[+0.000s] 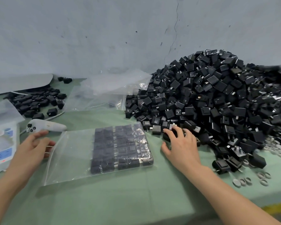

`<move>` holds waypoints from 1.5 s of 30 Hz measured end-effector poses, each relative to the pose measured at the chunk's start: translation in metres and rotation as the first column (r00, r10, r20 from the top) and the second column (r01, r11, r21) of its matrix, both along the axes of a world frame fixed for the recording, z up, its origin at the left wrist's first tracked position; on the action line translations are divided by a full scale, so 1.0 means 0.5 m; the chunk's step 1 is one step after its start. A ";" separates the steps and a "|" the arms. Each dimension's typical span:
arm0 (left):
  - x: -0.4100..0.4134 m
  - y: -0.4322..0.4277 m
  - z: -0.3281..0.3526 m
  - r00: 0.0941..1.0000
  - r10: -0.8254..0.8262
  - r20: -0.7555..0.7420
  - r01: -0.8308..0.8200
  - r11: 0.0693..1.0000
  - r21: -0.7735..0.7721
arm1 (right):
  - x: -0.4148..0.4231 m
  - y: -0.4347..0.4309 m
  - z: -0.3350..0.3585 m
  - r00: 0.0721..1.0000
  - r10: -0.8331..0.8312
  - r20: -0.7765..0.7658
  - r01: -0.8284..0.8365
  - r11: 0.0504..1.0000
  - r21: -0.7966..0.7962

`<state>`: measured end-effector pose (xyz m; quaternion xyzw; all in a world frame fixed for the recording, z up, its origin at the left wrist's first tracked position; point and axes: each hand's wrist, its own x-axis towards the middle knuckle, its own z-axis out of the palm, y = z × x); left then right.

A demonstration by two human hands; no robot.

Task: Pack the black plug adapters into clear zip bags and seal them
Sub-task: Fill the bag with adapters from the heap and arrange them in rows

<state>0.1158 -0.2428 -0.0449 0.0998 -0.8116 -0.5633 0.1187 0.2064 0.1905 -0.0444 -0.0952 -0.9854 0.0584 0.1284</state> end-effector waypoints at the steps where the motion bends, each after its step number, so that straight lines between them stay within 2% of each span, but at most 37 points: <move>1: 0.000 0.002 0.002 1.000 -0.003 0.000 0.003 1.000 -0.003 | -0.003 0.002 0.002 0.999 0.051 -0.010 -0.051 0.999 0.004; 4: 0.000 0.006 0.007 1.000 0.003 -0.006 -0.003 1.000 -0.010 | -0.016 0.007 0.010 0.992 0.128 0.002 -0.128 0.992 -0.019; 9: 0.006 0.006 0.009 0.999 0.014 -0.051 -0.014 1.000 -0.004 | -0.040 -0.007 0.016 0.999 0.032 0.035 -0.031 0.999 -0.018; 15: 0.003 0.002 0.010 0.997 0.019 -0.069 -0.020 1.000 -0.014 | -0.018 -0.018 0.003 0.998 0.067 -0.019 -0.067 0.998 0.016; 23: 0.007 0.004 0.016 0.998 0.020 -0.067 -0.021 1.000 -0.020 | -0.067 -0.030 0.023 0.990 -0.061 0.130 0.066 0.997 -0.037; 30: 0.008 -0.019 0.014 0.996 0.059 -0.073 -0.061 0.998 -0.019 | -0.044 -0.035 0.013 0.999 -0.035 0.007 0.035 0.998 -0.047; 39: -0.014 -0.034 0.004 0.997 0.061 -0.037 -0.062 0.998 -0.006 | -0.046 -0.026 0.014 0.994 -0.105 0.044 0.111 0.981 -0.158; 45: -0.011 -0.045 -0.001 0.996 0.069 -0.051 -0.071 0.997 -0.028 | -0.030 -0.039 0.002 1.000 -0.022 0.009 0.023 0.994 -0.111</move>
